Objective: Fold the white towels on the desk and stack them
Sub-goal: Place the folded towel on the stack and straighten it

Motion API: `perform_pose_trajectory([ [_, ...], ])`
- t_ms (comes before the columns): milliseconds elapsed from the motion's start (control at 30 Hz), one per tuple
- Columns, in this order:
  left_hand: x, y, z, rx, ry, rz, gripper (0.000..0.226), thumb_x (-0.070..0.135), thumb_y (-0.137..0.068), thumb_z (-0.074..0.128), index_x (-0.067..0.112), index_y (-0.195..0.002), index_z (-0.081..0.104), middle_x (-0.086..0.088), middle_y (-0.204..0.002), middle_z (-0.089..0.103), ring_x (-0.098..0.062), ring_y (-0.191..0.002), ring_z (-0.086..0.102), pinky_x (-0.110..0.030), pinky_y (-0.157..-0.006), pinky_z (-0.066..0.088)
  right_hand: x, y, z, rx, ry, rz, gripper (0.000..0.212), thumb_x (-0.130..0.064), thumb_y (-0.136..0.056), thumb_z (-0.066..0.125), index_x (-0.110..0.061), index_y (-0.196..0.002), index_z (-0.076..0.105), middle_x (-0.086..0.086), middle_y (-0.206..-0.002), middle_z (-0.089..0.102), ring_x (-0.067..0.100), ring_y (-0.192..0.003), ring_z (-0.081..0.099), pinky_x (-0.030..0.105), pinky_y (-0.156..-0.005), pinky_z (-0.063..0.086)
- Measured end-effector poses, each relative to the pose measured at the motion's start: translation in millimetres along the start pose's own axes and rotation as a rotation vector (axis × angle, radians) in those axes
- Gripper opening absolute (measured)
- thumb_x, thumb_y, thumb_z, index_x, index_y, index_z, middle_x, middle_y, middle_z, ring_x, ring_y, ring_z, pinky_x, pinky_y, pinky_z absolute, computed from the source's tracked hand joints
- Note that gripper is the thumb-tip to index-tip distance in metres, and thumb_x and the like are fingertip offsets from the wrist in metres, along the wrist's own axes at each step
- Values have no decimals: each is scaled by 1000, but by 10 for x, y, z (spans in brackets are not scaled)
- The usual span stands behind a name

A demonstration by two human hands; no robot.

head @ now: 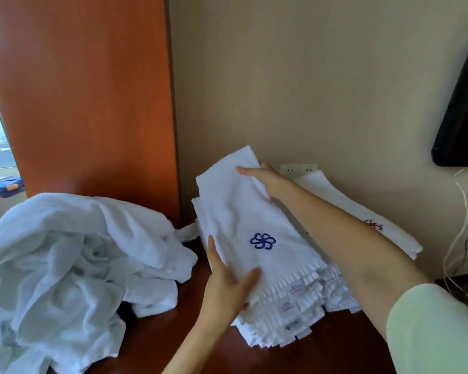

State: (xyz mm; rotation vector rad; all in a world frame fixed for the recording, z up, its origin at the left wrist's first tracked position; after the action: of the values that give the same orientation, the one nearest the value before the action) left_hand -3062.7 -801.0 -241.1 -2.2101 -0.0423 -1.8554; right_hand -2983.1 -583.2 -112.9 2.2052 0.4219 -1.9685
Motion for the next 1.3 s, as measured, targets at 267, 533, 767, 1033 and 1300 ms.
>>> perform_pose_trajectory([
  [267, 11, -48, -7, 30, -121, -2, 94, 44, -83, 68, 46, -147, -1, 30, -75, 58, -9, -72, 68, -43, -66, 59, 646, -307, 52, 58, 42, 189, 75, -40, -82, 73, -11, -142, 38, 7, -137, 48, 27, -125, 50, 36, -99, 44],
  [533, 198, 24, -58, -41, -37, 36, 89, 49, -72, 73, 53, -141, 16, 28, -105, 64, -2, -93, 66, -32, -79, 58, 265, -373, 23, 10, -115, -41, 49, -31, -82, 76, -20, -127, 58, 1, -113, 70, 17, -94, 70, 29, -74, 56],
  [767, 132, 93, -183, -58, -765, 7, 86, 81, -78, 32, 44, -150, 5, 8, -105, 61, -14, -95, 62, -32, -84, 51, 495, -254, 68, 253, 569, -94, 60, -24, -91, 63, -12, -144, 38, 9, -141, 47, 29, -122, 52, 36, -93, 45],
  [1033, 55, -18, -8, -70, -824, 322, 63, 55, -98, 17, 36, -151, -12, 15, -157, -22, 0, -143, -20, -23, -120, 6, 718, -131, 630, -56, 1256, -200, 59, -53, -102, 22, -31, -155, 10, 0, -163, -6, 22, -150, -5, 41, -120, 0],
  [1300, -39, -90, 0, -104, -865, 293, 64, 48, -102, 21, 23, -153, -9, 7, -159, -15, -2, -143, -14, -20, -117, 5, 726, 69, 608, -70, 1228, -184, 57, -49, -103, 21, -30, -155, 7, -1, -163, -7, 19, -150, -5, 39, -120, 0],
])
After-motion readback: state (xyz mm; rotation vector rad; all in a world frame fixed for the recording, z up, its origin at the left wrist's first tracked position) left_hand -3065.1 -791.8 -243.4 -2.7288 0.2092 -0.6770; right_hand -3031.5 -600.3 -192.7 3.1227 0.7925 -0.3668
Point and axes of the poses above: each hand's wrist, its own y-axis away from the middle knuckle, its own z-axis out of the palm, x = y × z, the point moved 6 cm from there along -y, towards the middle knuckle
